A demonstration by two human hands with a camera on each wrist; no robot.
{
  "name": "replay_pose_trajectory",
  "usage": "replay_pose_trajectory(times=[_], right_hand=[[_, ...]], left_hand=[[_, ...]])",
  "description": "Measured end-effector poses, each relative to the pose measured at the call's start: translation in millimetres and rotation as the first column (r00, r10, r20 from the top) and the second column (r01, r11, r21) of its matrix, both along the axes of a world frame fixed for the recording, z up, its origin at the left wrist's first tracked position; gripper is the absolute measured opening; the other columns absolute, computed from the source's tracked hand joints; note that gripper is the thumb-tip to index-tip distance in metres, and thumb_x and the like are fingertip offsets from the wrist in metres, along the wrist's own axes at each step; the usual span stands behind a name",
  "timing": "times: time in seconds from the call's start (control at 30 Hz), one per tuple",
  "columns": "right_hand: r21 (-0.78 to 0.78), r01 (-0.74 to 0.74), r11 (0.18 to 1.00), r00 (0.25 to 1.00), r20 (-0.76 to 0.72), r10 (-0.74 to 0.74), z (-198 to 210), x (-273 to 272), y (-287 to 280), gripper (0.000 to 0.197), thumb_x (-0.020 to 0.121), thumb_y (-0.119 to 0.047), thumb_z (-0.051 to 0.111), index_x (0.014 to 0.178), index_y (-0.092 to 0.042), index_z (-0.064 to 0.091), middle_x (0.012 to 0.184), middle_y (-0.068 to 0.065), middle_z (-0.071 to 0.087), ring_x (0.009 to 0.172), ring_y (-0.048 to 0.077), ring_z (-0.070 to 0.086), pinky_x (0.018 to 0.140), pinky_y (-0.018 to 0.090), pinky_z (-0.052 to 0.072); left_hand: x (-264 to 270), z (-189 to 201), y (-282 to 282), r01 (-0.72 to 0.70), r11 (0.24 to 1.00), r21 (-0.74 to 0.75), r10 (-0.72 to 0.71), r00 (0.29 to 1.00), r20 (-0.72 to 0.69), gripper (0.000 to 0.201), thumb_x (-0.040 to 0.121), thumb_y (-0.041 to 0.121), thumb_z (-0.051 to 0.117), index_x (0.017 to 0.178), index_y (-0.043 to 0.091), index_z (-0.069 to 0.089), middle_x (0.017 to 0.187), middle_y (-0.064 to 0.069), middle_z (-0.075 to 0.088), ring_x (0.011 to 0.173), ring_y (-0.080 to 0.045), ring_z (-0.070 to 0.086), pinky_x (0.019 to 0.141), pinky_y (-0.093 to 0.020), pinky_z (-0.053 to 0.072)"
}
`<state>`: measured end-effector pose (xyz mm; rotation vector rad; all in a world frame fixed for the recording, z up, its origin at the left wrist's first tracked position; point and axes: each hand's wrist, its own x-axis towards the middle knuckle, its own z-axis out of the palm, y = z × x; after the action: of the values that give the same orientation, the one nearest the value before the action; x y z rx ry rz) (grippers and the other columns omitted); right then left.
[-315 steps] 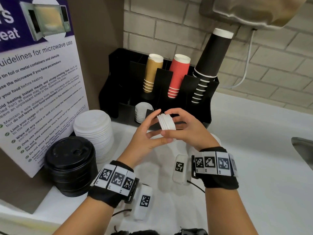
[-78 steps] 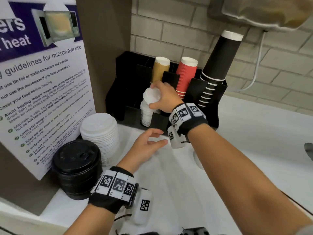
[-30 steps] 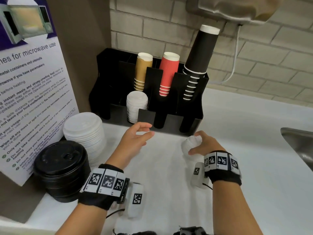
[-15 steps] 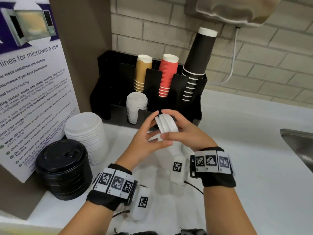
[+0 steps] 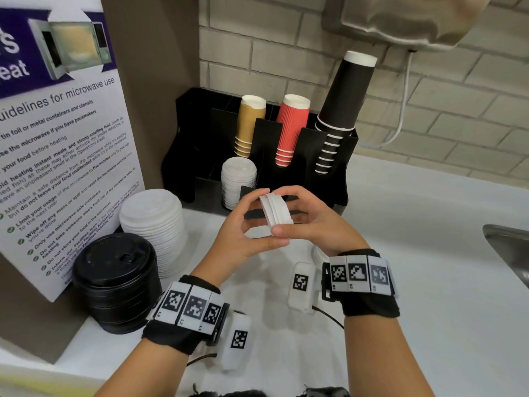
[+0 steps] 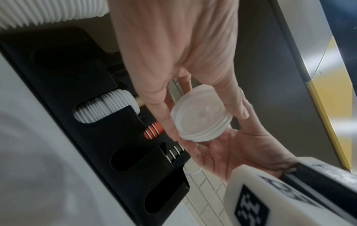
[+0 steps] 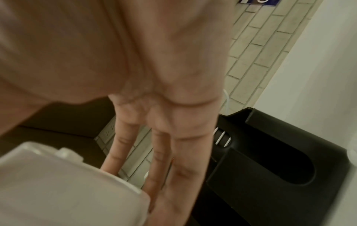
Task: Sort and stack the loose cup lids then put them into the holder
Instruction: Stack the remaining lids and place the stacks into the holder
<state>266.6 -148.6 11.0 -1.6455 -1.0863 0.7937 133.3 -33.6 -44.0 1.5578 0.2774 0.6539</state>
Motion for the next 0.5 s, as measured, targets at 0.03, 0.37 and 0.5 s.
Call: replay_pose_trajectory(times=[0.03,0.37,0.5], right_hand=[[0.003,0.001,1.000,1.000,0.002,-0.001,0.0,0.0,0.6,0.062,0.063,-0.030,0.085,0.119,-0.034,0.057,0.112,0.002,0.066,0.101,0.016,0.066,0.085,0.030,0.054],[0.005,0.004,1.000,1.000,0.024,-0.004,-1.3,2.5,6.3,0.059,0.065,-0.027,0.086,0.117,-0.035,0.059,0.109,0.002,0.066,0.102,0.019,0.066,0.089,0.036,0.055],[-0.001,-0.013,1.000,0.997,0.077,0.013,2.6,3.9,17.1,0.057,0.066,-0.026,0.087,0.115,-0.036,0.059,0.107,0.000,0.066,0.097,0.013,0.067,0.082,0.028,0.056]], left_hand=[[-0.3,-0.2,0.3,0.004,1.000,0.002,-0.004,1.000,-0.001,0.086,0.062,0.024,0.087,0.137,0.035,0.047,0.131,0.010,0.056,0.112,-0.007,0.061,0.091,-0.029,0.055],[0.9,1.6,3.3,0.013,1.000,-0.011,-0.013,1.000,-0.014,0.093,0.058,0.030,0.085,0.141,0.036,0.044,0.128,0.014,0.057,0.112,-0.005,0.062,0.088,-0.022,0.053],[-0.7,1.2,7.9,-0.020,0.999,-0.027,0.018,0.999,-0.044,0.102,0.057,0.033,0.085,0.147,0.036,0.037,0.133,0.017,0.052,0.115,-0.003,0.060,0.093,-0.020,0.051]])
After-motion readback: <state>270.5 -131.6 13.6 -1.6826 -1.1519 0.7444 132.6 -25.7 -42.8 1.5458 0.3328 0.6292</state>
